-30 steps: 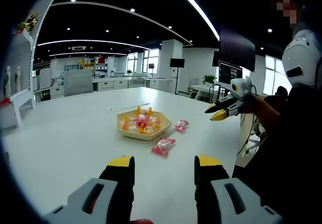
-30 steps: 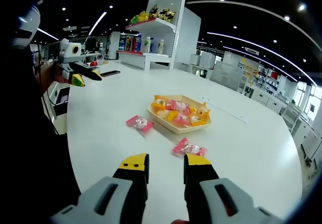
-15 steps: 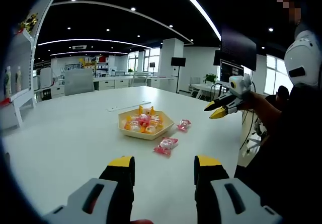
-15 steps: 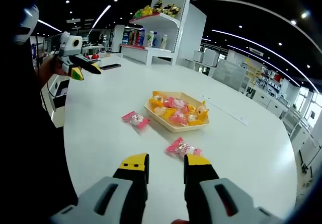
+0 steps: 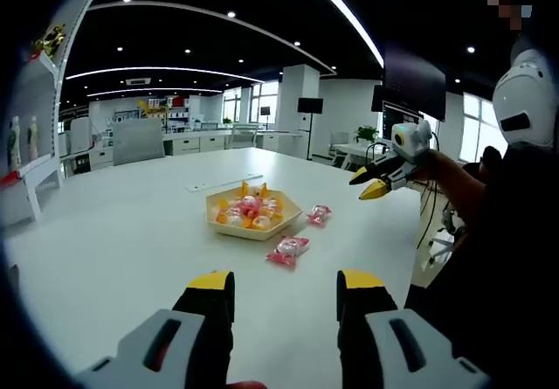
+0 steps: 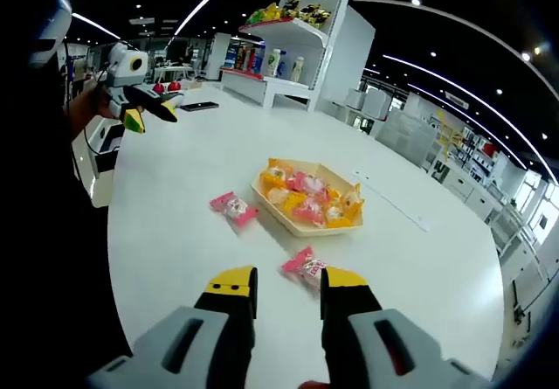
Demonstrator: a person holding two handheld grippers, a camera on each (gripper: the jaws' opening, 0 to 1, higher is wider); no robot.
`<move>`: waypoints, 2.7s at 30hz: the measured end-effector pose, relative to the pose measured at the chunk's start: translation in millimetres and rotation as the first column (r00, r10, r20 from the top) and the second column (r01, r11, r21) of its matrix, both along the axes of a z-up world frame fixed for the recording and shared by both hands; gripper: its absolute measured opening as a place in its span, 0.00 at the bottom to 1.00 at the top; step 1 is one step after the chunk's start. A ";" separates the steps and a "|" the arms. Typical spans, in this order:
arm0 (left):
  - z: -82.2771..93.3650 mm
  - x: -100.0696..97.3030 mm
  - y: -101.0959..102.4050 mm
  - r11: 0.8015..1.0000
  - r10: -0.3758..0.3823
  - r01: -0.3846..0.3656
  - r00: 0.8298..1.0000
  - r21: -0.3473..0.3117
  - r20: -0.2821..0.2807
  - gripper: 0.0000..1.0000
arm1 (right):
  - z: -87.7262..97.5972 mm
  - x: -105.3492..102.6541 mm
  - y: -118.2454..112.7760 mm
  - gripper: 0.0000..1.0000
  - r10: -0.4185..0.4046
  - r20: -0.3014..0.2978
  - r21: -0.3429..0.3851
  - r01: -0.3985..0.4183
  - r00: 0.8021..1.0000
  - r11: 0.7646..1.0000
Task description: Pick up the marshmallows scattered on the table and place them into the bowl on the table
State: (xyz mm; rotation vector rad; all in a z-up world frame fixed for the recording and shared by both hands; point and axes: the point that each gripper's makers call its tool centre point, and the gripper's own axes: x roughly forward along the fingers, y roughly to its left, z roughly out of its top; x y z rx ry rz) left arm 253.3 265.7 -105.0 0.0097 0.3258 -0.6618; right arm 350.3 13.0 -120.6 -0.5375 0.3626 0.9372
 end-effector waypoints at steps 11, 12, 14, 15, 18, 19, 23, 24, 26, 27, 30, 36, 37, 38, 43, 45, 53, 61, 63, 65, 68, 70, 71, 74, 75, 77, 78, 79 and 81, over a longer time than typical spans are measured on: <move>-2.1 -1.7 1.0 1.000 0.000 0.000 1.000 -0.002 -0.002 0.47 | 2.8 3.1 2.9 0.31 0.041 0.007 -0.041 -0.041 0.999 0.998; -2.9 -1.7 1.6 1.000 0.002 -0.002 1.000 -0.003 -0.003 0.47 | 2.5 4.3 2.6 0.31 0.042 0.007 -0.046 -0.041 0.999 0.998; -5.4 -1.9 2.2 1.000 0.003 -0.003 1.000 -0.003 -0.009 0.47 | 1.5 7.2 1.5 0.31 0.041 0.008 -0.058 -0.040 0.999 0.997; -6.9 -2.4 2.1 1.000 0.002 -0.002 1.000 -0.001 -0.012 0.47 | 1.3 7.8 1.2 0.31 0.040 0.008 -0.062 -0.040 0.999 0.997; -7.6 -3.5 1.4 1.000 -0.004 0.004 1.000 -0.001 -0.014 0.47 | 0.9 8.9 0.6 0.31 0.047 0.007 -0.079 -0.047 0.999 0.996; -7.3 -3.6 1.2 1.000 -0.005 0.005 1.000 -0.002 -0.014 0.47 | 0.9 9.5 0.5 0.31 0.050 0.008 -0.085 -0.050 0.999 0.995; -7.5 -3.0 2.9 1.000 -0.002 0.002 1.000 -0.002 -0.014 0.47 | 1.8 13.0 0.9 0.31 0.062 0.010 -0.104 -0.061 0.998 0.993; -7.7 -2.9 3.3 1.000 0.000 0.000 1.000 -0.001 -0.015 0.47 | 1.6 13.5 0.8 0.31 0.067 0.010 -0.113 -0.065 0.998 0.991; -8.2 -3.5 3.5 1.000 -0.002 0.002 1.000 -0.001 -0.015 0.47 | 1.6 15.0 1.3 0.31 0.075 0.008 -0.121 -0.073 0.997 0.990; -8.6 -3.8 3.5 1.000 -0.002 0.002 1.000 -0.001 -0.017 0.47 | 1.6 16.3 1.7 0.31 0.077 0.006 -0.120 -0.076 0.997 0.990; -11.2 -4.4 4.1 1.000 -0.002 0.002 1.000 0.003 -0.023 0.47 | 0.4 20.3 2.5 0.31 0.077 0.003 -0.123 -0.076 0.997 0.990; -11.2 -4.6 5.2 1.000 0.001 0.000 1.000 0.003 -0.025 0.47 | -1.3 22.6 7.9 0.31 0.103 -0.004 -0.138 -0.102 0.995 0.985; -11.1 -4.7 5.1 1.000 0.000 0.000 1.000 0.002 -0.026 0.47 | -1.5 22.5 8.5 0.31 0.107 -0.006 -0.140 -0.107 0.994 0.984; -11.2 -4.6 5.1 1.000 0.001 -0.001 1.000 0.002 -0.026 0.47 | -1.8 22.5 9.3 0.31 0.112 -0.009 -0.143 -0.112 0.994 0.983; -12.1 -5.6 4.6 1.000 0.000 0.000 1.000 0.001 -0.027 0.47 | -3.0 22.6 12.5 0.32 0.133 -0.023 -0.153 -0.135 0.991 0.979; -12.4 -5.9 4.5 1.000 0.000 0.000 1.000 0.001 -0.028 0.47 | -3.4 22.8 13.3 0.32 0.142 -0.032 -0.151 -0.146 0.989 0.978; -11.5 -7.5 4.0 1.000 -0.001 0.001 1.000 0.000 -0.029 0.47 | -5.1 26.4 14.7 0.32 0.158 -0.048 -0.152 -0.163 0.986 0.975; -10.9 -7.6 3.1 1.000 -0.001 0.001 1.000 -0.001 -0.027 0.47 | -6.4 31.8 17.1 0.32 0.183 -0.060 -0.177 -0.190 0.981 0.966; -11.0 -7.9 3.1 1.000 -0.001 0.001 1.000 -0.002 -0.028 0.47 | -7.8 32.9 17.0 0.33 0.185 -0.064 -0.178 -0.194 0.981 0.965; -11.3 -8.2 2.9 1.000 0.000 0.000 1.000 -0.005 -0.030 0.47 | -10.0 33.4 16.5 0.33 0.186 -0.068 -0.182 -0.195 0.980 0.964; -12.1 -9.3 2.5 1.000 -0.002 0.002 0.999 -0.006 -0.033 0.47 | -11.9 33.3 17.3 0.33 0.191 -0.075 -0.181 -0.202 0.979 0.963; -12.4 -9.7 2.3 1.000 -0.002 0.002 0.999 -0.005 -0.034 0.47 | -13.1 33.6 18.2 0.33 0.198 -0.077 -0.183 -0.210 0.977 0.961; -12.1 -9.9 2.1 1.000 -0.003 0.003 0.999 -0.005 -0.033 0.47 | -13.6 33.9 18.5 0.33 0.202 -0.079 -0.184 -0.214 0.976 0.960; -11.2 -10.4 1.6 1.000 -0.004 0.004 0.999 -0.006 -0.031 0.47 | -16.1 35.7 17.9 0.33 0.207 -0.084 -0.194 -0.220 0.975 0.956; -11.1 -10.7 1.5 1.000 -0.005 0.005 0.999 -0.006 -0.031 0.47 | -16.6 36.2 17.7 0.34 0.208 -0.083 -0.197 -0.220 0.975 0.955; -11.2 -11.1 1.6 1.000 -0.004 0.004 0.999 -0.006 -0.031 0.47 | -17.4 37.3 17.3 0.34 0.208 -0.082 -0.205 -0.221 0.975 0.953; -11.4 -11.3 1.7 1.000 -0.004 0.004 0.999 -0.005 -0.033 0.47 | -17.5 36.8 17.6 0.34 0.211 -0.081 -0.210 -0.223 0.974 0.952; -11.7 -11.6 1.7 1.000 -0.004 0.004 0.999 -0.004 -0.033 0.47 | -17.7 36.4 18.1 0.34 0.215 -0.082 -0.212 -0.228 0.973 0.950; -12.0 -12.1 1.4 1.000 -0.005 0.005 0.999 -0.005 -0.034 0.47 | -18.7 34.7 19.7 0.35 0.226 -0.088 -0.218 -0.240 0.970 0.946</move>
